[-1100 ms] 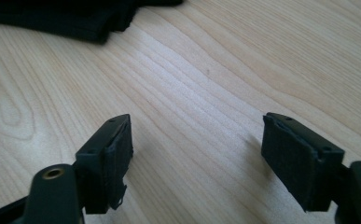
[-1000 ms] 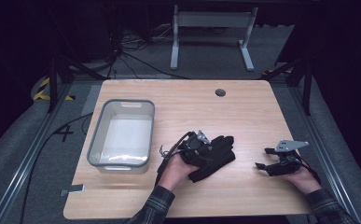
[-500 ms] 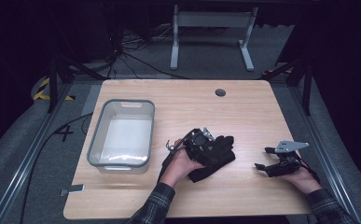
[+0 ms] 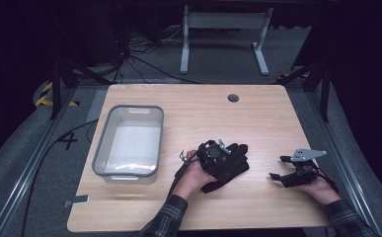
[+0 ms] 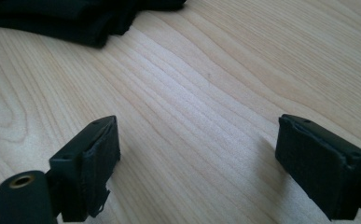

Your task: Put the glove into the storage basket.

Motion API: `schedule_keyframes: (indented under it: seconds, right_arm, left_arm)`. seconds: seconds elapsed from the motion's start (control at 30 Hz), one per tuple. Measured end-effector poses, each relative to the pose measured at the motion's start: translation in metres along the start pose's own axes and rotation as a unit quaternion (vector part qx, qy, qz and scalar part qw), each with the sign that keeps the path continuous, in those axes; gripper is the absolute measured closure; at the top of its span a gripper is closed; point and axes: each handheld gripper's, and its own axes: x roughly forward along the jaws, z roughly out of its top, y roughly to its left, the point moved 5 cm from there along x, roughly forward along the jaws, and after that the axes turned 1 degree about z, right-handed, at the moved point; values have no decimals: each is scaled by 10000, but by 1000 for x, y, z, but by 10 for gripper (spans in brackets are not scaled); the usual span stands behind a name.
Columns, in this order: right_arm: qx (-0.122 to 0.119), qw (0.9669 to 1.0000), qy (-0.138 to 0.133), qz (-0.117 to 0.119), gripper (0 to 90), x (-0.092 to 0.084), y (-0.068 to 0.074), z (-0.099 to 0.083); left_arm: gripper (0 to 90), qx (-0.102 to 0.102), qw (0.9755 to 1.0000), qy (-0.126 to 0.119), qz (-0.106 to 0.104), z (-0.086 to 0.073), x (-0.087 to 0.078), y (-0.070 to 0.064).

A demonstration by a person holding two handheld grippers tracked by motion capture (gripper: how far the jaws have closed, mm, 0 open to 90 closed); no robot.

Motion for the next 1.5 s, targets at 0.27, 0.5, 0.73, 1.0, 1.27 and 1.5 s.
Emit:
schedule_keyframes:
  seconds: [0.27,0.5,0.73,1.0,1.27,1.5]
  right_arm:
    - [-7,10000,6,8,138,0,0,0]
    - [-7,10000,7,8,138,0,0,0]
    - [-26,10000,16,15,134,0,0,0]
    - [-25,10000,16,16,133,0,0,0]
    - [-30,10000,16,29,128,1,0,0]
    - [-36,10000,18,34,126,1,0,0]
  left_arm:
    - [224,199,9997,-78,-144,-1,-4,-5]
    - [581,281,9977,-61,-609,0,-9,-11]
    - [667,82,9974,37,-713,2,-11,-12]
    - [669,-26,9981,105,-612,7,-24,-14]
    - [667,-169,9984,-132,-514,13,-43,-12]
    - [666,-321,9982,-271,-439,20,-66,-6]
